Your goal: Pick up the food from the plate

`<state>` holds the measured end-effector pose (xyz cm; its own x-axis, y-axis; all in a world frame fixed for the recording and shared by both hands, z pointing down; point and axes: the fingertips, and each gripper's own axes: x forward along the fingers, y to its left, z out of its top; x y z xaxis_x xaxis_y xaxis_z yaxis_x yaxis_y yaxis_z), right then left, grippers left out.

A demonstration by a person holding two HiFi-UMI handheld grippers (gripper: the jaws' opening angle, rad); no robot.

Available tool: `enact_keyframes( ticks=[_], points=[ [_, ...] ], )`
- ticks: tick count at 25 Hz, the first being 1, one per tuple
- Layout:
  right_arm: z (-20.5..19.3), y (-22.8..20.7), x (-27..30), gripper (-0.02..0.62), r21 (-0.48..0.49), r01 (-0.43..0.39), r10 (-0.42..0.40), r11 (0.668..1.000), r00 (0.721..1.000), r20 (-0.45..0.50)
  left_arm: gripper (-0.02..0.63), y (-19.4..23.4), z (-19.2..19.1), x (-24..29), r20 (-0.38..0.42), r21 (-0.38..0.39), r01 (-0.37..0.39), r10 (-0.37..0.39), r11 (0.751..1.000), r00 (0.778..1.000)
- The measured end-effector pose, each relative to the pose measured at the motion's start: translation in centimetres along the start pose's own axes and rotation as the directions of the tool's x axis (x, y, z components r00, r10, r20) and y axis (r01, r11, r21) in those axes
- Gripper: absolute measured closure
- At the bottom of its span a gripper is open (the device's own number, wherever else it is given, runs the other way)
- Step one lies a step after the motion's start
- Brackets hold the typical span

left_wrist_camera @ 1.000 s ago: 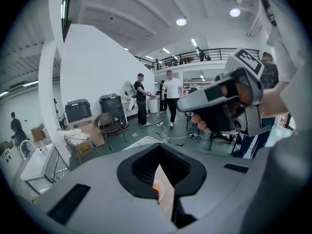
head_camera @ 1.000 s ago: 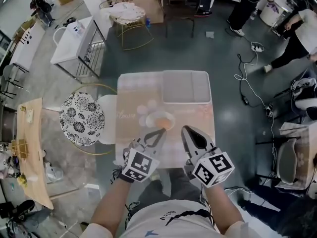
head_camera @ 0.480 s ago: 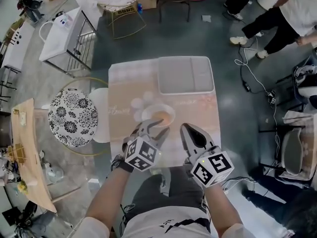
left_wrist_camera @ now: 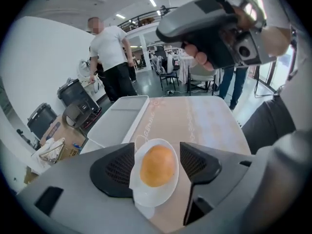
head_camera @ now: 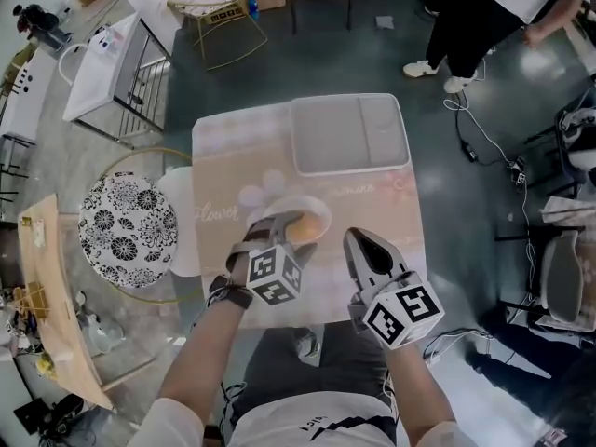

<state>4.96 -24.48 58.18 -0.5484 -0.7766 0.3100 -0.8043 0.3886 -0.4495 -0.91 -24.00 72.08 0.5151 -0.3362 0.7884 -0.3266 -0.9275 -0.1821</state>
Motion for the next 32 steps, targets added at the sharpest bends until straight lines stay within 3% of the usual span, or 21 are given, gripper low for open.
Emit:
enact_keyframes(
  ticks=[9,20,27,32],
  points=[
    [-1.5,-1.9,0.8,0.581,0.012,0.022,-0.022,1.0,1.0,-0.003,0.302,-0.3,-2.2,3.8,-0.092,0.044,0.092,-0.088,0.995,0.992],
    [-2.5,-3.3,0.7,0.581,0.03,0.026,-0.026,0.999,1.0,-0.001,0.284,-0.5,-3.8,6.6,-0.186,0.073,0.149,-0.133,0.986,0.973],
    [-2.7,-4.0,0.5,0.581,0.041,0.03,-0.029,0.999,1.0,-0.003,0.281,-0.1,-3.6,7.1,-0.164,0.015,0.186,-0.181,0.982,0.97],
    [-2.4,-4.2,0.2,0.581,0.044,0.029,-0.029,0.999,1.0,-0.004,0.281,0.2,-3.4,6.8,-0.174,0.035,0.154,-0.145,0.987,0.974]
  ],
)
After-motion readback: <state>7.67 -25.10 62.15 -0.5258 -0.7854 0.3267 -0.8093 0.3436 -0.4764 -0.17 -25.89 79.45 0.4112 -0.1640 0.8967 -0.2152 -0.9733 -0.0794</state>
